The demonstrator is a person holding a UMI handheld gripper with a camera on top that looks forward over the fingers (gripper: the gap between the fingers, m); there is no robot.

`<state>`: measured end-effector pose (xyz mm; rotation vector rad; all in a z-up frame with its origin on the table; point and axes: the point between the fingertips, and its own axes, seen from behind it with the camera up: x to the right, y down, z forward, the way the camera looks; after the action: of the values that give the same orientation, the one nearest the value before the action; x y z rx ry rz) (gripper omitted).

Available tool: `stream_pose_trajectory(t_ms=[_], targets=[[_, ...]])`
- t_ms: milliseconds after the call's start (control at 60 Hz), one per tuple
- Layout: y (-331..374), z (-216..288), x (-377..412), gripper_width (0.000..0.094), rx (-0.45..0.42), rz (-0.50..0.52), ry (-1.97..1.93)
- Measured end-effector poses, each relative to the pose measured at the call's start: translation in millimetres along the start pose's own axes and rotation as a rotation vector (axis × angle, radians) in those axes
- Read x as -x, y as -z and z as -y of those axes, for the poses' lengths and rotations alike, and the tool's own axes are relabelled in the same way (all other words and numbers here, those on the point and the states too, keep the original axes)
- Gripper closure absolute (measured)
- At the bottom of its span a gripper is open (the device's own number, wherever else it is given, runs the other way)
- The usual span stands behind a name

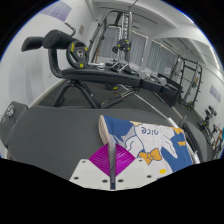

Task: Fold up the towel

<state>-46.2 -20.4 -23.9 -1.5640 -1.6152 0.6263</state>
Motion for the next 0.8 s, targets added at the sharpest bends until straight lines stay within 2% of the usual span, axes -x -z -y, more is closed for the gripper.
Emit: stream_pose_trajectory(t_ms=[67,233,383,417,550,600,800], targets=[[10.4,-4.6,9.1,0.0907,0.013,-0.016,0.064],[66.4,5.6,105.1,0.0912,0.084,0.232,-0.117],[119.5,67.2,142.1,0.0908,0.014,0.349,-0.283],[129.0,79.5,128.0,0.0907,-0.008,0.376,-0.32],[141.0,121.1,78.0,0.0907,-0.07,0.369,-0.413],[128.0,124.3,54.9,0.0906,-0.078,0.332,-0.405],[54.6,44.8,-30.1,0.0906,0.028,0.172,-0.368]])
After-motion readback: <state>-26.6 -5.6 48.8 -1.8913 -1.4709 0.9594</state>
